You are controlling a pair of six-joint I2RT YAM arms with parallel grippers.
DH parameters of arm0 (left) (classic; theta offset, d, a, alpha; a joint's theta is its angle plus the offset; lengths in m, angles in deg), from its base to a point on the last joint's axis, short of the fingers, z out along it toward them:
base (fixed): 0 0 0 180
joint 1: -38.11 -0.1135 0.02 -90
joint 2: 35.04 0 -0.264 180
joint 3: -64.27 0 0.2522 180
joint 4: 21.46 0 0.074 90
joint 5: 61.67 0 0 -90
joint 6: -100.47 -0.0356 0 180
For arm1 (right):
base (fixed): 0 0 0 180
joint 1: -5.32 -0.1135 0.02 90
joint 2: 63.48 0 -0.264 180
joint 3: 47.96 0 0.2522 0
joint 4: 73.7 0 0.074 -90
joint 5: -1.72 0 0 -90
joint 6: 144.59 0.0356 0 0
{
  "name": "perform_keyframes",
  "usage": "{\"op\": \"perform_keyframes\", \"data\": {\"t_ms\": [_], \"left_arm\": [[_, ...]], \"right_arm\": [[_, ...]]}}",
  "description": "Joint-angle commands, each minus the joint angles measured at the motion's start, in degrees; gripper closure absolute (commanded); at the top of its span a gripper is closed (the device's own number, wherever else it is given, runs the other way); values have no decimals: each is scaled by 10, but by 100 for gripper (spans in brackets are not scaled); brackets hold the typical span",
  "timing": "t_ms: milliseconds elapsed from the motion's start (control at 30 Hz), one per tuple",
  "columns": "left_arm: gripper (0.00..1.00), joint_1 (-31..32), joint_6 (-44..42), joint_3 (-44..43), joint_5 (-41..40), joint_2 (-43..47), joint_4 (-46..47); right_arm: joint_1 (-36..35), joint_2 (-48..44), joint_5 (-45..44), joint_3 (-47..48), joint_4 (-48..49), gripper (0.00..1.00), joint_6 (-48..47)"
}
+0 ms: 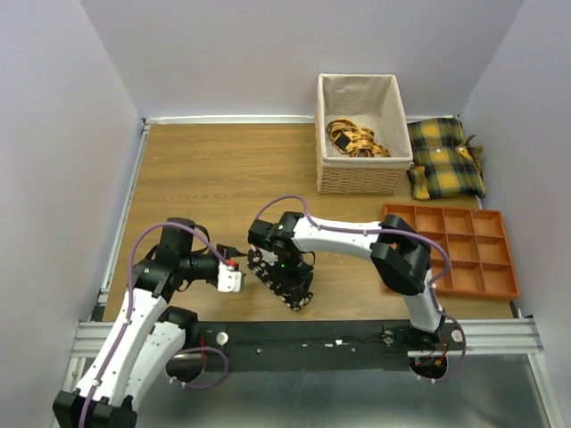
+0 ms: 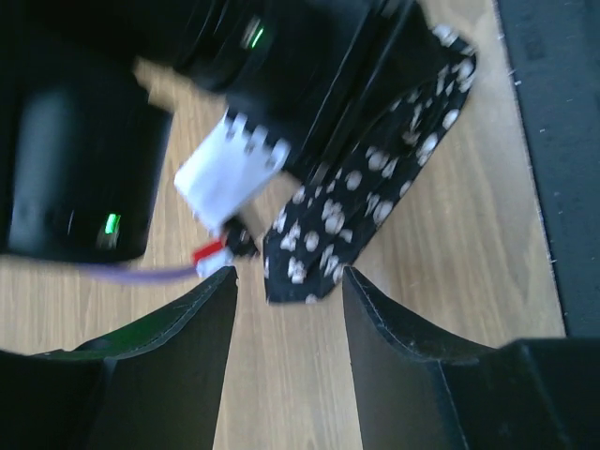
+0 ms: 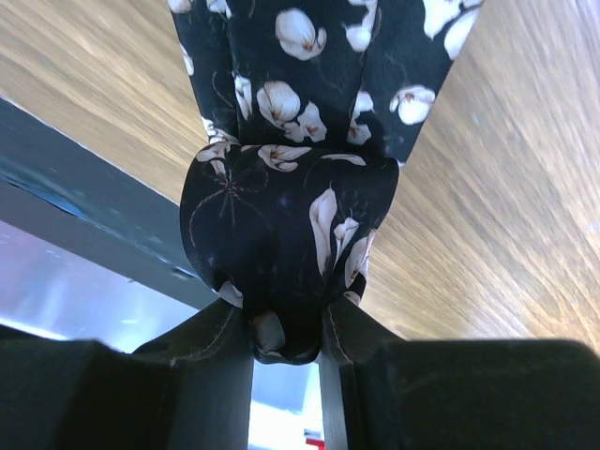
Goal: Roll the ties
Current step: Roll the tie at the center of the board.
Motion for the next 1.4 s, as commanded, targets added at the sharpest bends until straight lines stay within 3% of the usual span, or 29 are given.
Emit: {"op": "perform_keyframes", "data": {"t_ms": [0, 167, 300, 433, 467, 533, 567, 600, 700, 867, 967, 1000, 1067, 1100, 1133, 1200, 1267, 1367], "left_arm": [[41, 63, 68, 1, -22, 35, 43], [40, 90, 22, 13, -31, 11, -26], [34, 100, 28, 61, -4, -10, 42], [33, 114, 185, 103, 35, -30, 232], [33, 118, 300, 112, 46, -25, 326], [33, 139, 415, 144, 64, -15, 417], [33, 153, 478, 177, 55, -5, 530], [32, 173, 589, 193, 35, -4, 581], [33, 258, 655, 235, -85, -33, 660], [35, 279, 691, 251, -203, -73, 727], [37, 256, 625, 225, -154, -16, 663], [39, 243, 574, 202, -85, -2, 627], [44, 194, 422, 176, -54, 12, 498], [50, 167, 391, 158, -40, 5, 472], [52, 91, 358, 146, -21, -8, 433], [52, 11, 194, 93, 37, -71, 274], [48, -26, 122, 62, 24, -123, 173], [42, -21, 93, 77, -22, -130, 199]], "right_arm": [[-2, 50, 13, 55, -40, 95, 1], [-2, -8, -55, -11, 41, 98, 47], [-3, -67, -97, -83, 112, 98, 67], [-4, -111, -110, -157, 188, 98, 91], [-4, -118, -127, -166, 203, 98, 95], [-4, -131, -132, -192, 215, 98, 99], [-4, -133, -134, -197, 218, 98, 102], [-4, -134, -133, -207, 220, 98, 103], [-4, -136, -127, -212, 213, 98, 90], [-2, -123, -142, -166, 156, 98, -24], [6, -119, -149, -163, 154, 98, -59], [9, -122, -144, -165, 154, 98, -62], [15, -131, -142, -180, 169, 98, -70], [18, -136, -141, -186, 176, 98, -73], [18, -142, -140, -190, 181, 98, -79], [25, -146, -130, -197, 191, 98, -81], [28, -147, -133, -200, 203, 98, -86], [32, -143, -134, -201, 211, 98, -88]]}}
